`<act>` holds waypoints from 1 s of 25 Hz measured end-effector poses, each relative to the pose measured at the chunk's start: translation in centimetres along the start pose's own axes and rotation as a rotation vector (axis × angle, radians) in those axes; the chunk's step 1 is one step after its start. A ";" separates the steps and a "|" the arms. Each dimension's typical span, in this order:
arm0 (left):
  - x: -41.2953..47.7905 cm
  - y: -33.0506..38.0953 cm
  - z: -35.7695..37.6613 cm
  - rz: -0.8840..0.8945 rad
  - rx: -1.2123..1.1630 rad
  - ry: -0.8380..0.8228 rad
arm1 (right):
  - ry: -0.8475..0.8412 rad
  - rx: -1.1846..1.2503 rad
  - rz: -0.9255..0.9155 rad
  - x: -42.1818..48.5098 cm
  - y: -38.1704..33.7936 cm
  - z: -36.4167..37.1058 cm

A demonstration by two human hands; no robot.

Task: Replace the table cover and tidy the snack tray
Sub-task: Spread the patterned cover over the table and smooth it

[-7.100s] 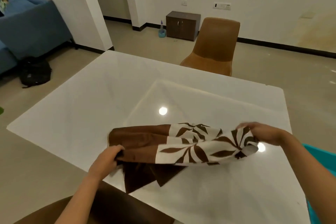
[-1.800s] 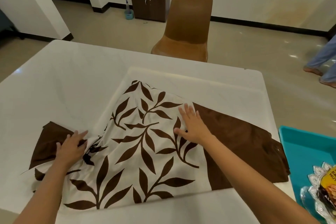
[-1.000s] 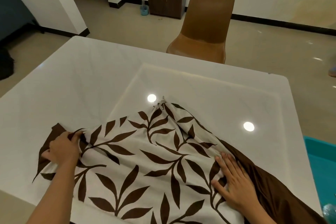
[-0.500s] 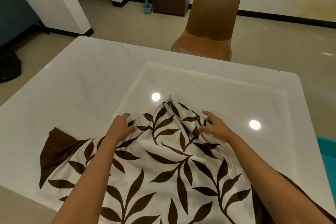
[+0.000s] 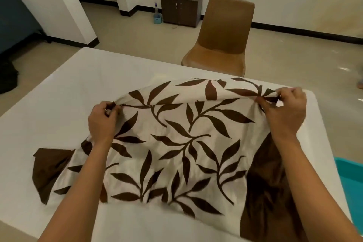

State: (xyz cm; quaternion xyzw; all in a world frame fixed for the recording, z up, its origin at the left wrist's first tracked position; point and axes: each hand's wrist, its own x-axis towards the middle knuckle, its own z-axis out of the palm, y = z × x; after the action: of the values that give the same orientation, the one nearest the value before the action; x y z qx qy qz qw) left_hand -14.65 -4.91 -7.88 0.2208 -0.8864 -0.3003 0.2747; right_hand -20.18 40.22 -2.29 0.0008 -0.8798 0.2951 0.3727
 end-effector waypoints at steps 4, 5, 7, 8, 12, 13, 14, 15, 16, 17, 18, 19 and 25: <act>-0.1 -0.6 1.6 -0.105 0.021 -0.438 | -0.369 -0.015 -0.106 -1.7 0.7 2.0; -0.4 -0.7 1.8 -0.203 0.002 -0.615 | -0.559 0.006 -0.192 -2.9 1.1 2.3; -1.4 -1.6 2.2 -0.322 0.001 -0.780 | -0.952 0.037 -0.307 -5.7 2.3 2.4; -1.8 -2.2 2.5 -0.302 0.038 -0.742 | -1.120 0.012 -0.326 -7.1 2.8 2.3; -2.2 -4.6 3.1 -0.128 0.499 -0.544 | -1.016 -0.094 -0.278 -10.3 5.6 2.5; -2.5 -5.1 3.0 -0.148 0.541 -0.597 | -0.940 -0.103 -0.181 -9.8 6.0 2.5; -3.1 -5.5 3.0 -0.160 0.529 -0.649 | -0.934 -0.105 -0.081 -9.2 6.3 2.4; -3.8 -5.9 2.9 -0.155 0.468 -0.674 | -0.988 -0.116 -0.015 -8.7 6.7 2.4; -4.7 -6.3 2.8 -0.136 0.384 -0.661 | -1.068 -0.129 0.003 -8.3 7.0 2.4; -5.5 -6.6 2.5 -0.114 0.310 -0.625 | -1.159 -0.140 -0.005 -7.9 7.1 2.5; -6.1 -6.7 2.0 -0.095 0.285 -0.569 | -1.272 -0.130 0.012 -7.3 7.1 2.6; -6.5 -6.8 1.5 -0.099 0.302 -0.493 | -1.426 -0.087 0.079 -6.5 7.0 2.7; -5.0 -5.9 0.3 -0.470 0.435 -0.137 | -1.490 -0.042 0.222 -4.9 6.3 3.0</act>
State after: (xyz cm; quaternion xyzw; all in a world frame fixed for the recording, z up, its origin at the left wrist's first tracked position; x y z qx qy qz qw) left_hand -9.79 -6.27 -13.73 0.4523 -0.8709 -0.1732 0.0839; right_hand -20.01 42.80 -10.40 0.1043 -0.8995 0.2353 -0.3531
